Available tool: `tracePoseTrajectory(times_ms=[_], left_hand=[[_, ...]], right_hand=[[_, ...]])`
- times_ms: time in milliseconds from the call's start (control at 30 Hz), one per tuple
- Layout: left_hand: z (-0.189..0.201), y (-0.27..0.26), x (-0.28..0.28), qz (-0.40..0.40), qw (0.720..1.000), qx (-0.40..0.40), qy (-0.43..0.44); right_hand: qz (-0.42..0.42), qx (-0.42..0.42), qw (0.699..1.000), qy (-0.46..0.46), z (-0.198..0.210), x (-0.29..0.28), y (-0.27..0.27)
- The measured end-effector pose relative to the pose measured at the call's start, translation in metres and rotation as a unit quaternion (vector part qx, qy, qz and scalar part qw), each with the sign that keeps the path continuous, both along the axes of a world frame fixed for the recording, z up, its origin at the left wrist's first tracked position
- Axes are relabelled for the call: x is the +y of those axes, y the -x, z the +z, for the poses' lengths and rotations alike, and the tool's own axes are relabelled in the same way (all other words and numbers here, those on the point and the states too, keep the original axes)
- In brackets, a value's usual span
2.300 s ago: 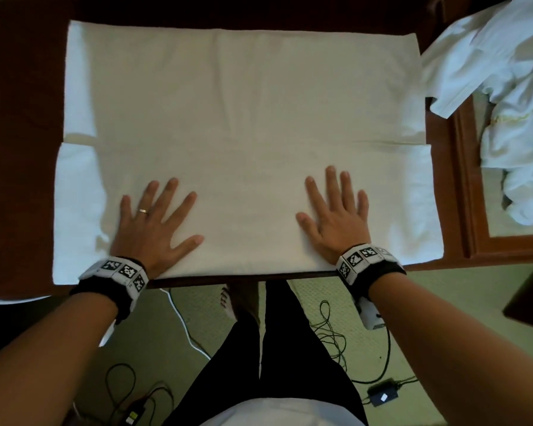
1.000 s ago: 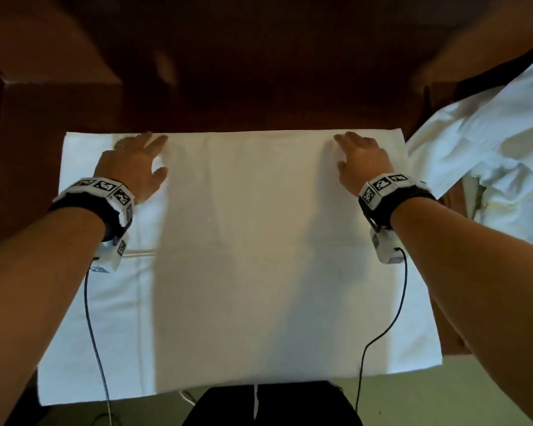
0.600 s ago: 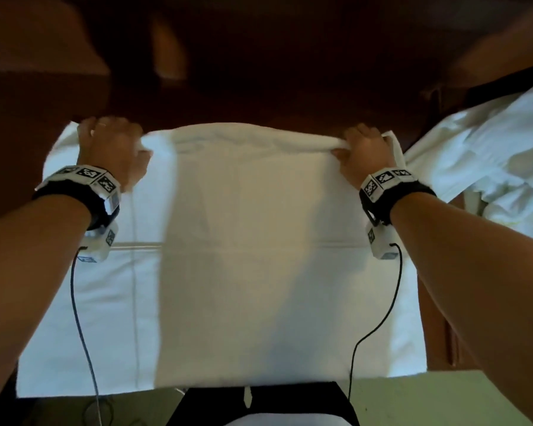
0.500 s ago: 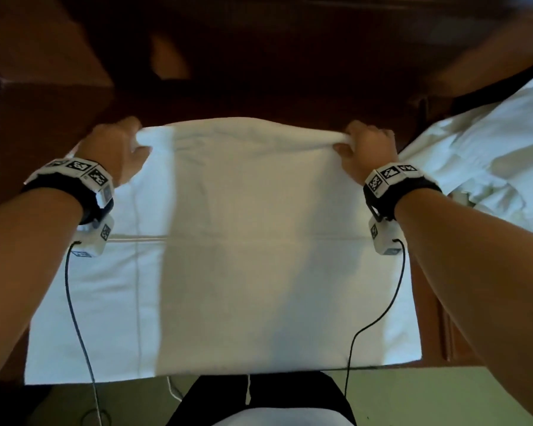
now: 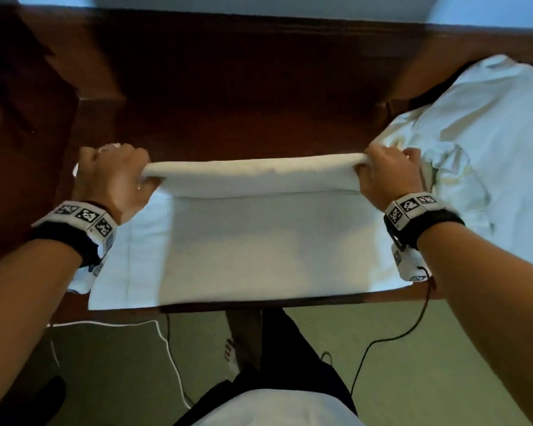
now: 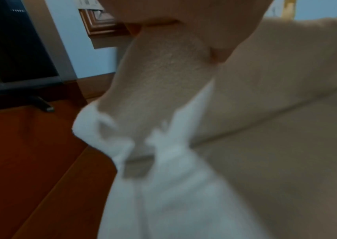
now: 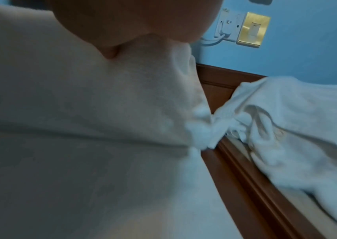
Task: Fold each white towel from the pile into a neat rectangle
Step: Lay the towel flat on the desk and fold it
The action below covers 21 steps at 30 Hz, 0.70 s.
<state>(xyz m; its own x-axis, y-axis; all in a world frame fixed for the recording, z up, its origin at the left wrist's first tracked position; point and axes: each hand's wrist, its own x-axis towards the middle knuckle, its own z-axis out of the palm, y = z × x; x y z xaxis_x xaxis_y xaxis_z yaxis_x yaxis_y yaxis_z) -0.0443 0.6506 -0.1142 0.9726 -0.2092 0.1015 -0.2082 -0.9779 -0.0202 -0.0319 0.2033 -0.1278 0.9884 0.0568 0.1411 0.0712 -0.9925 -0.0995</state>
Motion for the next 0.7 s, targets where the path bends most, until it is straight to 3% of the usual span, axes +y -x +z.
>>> tracePoseTrajectory(times_ms=[100, 167, 333, 433, 567, 633, 700], left_hand=[[-0.033, 0.065, 0.007, -0.012, 0.999, -0.019, -0.027], [-0.061, 0.101, 0.008, -0.018, 0.999, 0.01, -0.039], [-0.117, 0.151, -0.004, -0.016, 0.986, 0.145, -0.085], [-0.129, 0.16, -0.013, -0.012, 0.986, 0.151, -0.072], [-0.145, 0.157, -0.017, -0.055, 0.986, 0.155, -0.003], [-0.145, 0.153, -0.016, -0.039, 0.986, 0.158, 0.041], [-0.146, 0.161, -0.01, -0.037, 0.988, 0.136, 0.068]], right_hand=[[-0.001, -0.016, 1.0, 0.005, -0.025, -0.006, 0.061], [0.001, 0.002, 1.0, 0.027, -0.051, -0.011, 0.099], [-0.011, 0.215, 0.967, 0.134, -0.105, -0.025, 0.166], [-0.029, 0.216, 0.966, 0.139, -0.114, -0.029, 0.179], [-0.01, 0.225, 0.971, 0.085, -0.121, -0.029, 0.175], [-0.017, 0.25, 0.968, 0.031, -0.122, -0.033, 0.172], [-0.024, 0.223, 0.974, 0.0, -0.12, -0.041, 0.179]])
